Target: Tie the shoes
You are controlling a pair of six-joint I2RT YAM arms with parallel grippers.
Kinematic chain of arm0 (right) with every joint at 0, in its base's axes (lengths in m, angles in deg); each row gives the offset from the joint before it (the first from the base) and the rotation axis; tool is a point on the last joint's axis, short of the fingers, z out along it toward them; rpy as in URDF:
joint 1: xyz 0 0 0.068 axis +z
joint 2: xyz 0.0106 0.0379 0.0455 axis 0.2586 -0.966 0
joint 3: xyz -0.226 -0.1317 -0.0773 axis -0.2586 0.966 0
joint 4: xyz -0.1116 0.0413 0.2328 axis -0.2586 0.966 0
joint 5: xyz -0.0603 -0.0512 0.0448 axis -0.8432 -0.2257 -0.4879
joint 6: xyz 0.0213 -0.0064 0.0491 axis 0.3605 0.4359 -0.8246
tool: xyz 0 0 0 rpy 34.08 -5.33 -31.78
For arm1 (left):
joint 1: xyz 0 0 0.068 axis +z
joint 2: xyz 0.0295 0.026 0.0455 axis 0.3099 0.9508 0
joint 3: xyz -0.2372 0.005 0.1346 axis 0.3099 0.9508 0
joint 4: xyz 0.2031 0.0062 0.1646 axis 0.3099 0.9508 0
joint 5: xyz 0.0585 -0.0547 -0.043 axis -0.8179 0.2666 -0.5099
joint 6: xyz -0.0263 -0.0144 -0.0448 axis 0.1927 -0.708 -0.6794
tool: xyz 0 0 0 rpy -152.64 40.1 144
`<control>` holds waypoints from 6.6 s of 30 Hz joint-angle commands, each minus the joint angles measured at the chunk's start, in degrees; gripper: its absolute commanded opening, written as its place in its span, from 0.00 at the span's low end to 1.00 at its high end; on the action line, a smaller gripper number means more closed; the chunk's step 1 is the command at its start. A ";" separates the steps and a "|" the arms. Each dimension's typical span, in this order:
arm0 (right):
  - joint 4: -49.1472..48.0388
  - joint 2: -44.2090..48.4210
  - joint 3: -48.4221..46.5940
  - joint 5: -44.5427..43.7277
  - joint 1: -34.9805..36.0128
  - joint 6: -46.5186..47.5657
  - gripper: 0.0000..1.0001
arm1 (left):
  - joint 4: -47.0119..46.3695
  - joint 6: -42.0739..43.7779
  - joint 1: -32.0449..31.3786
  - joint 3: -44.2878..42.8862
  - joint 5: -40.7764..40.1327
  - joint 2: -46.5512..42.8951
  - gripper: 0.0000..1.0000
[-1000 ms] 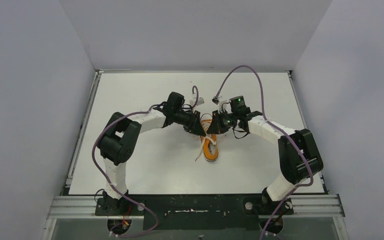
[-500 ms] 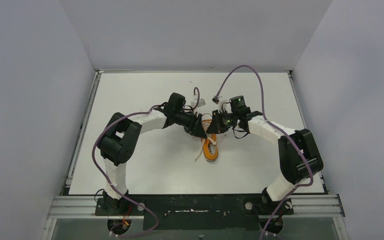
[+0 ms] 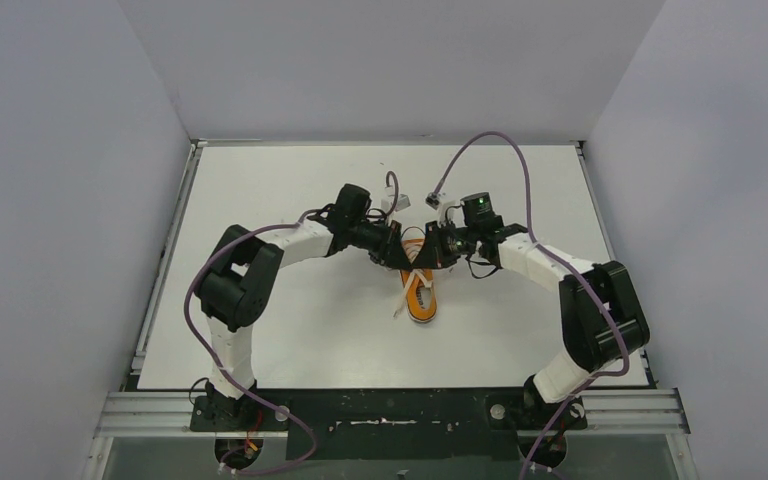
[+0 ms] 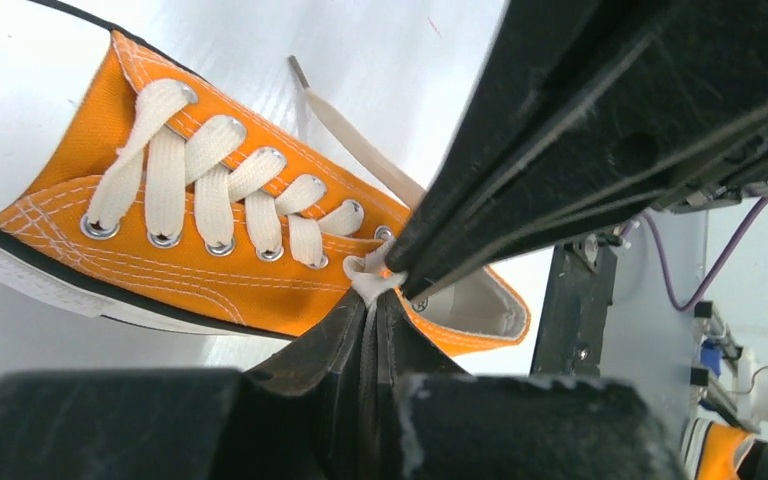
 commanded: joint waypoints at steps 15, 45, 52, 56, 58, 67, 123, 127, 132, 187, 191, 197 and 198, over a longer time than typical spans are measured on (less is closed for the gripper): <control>-7.59 6.17 4.83 1.12 2.96 -11.88 0.27 | -19.12 -12.63 0.49 1.89 -0.05 0.35 0.00; -2.60 -3.12 -3.34 4.06 -3.89 -8.95 0.21 | -15.18 -10.28 1.24 0.75 1.49 1.04 0.00; -6.09 -2.11 -0.31 7.12 -3.83 -10.84 0.20 | -15.01 -10.17 1.16 0.44 1.65 1.19 0.00; -7.32 -1.99 0.38 8.15 -3.67 -11.75 0.20 | -15.42 -10.42 1.16 0.33 1.99 1.11 0.00; -8.86 -1.32 1.04 8.27 -3.58 -12.59 0.20 | -15.43 -10.39 1.24 0.44 1.98 1.09 0.00; -12.10 0.39 2.91 8.19 -3.46 -14.83 0.24 | -15.40 -10.43 1.33 0.02 2.28 1.58 0.00; 15.36 4.98 -7.32 -14.34 -0.76 -2.87 0.00 | -12.84 -9.21 3.00 5.91 4.46 -3.65 0.00; 22.99 4.02 -10.25 -21.30 1.74 -4.96 0.00 | -12.54 -9.20 2.71 7.81 3.82 -5.53 0.00; 25.77 3.15 -10.78 -27.34 4.07 -6.77 0.01 | -12.84 -9.50 2.47 9.95 3.32 -6.24 0.00; 11.29 1.63 -5.05 -13.05 -1.68 -21.41 0.42 | -16.92 -14.04 2.84 13.74 4.32 -6.40 0.00; 11.05 0.83 -5.19 -12.97 -1.74 -21.48 0.37 | -16.97 -14.11 2.84 13.57 4.44 -6.33 0.00; 10.97 -0.29 -5.54 -12.65 -1.89 -21.16 0.16 | -16.99 -14.21 2.83 13.74 4.25 -6.46 0.00; 11.09 -0.19 -5.71 -12.77 -1.86 -20.98 0.10 | -16.68 -14.17 2.83 13.68 4.06 -6.46 0.00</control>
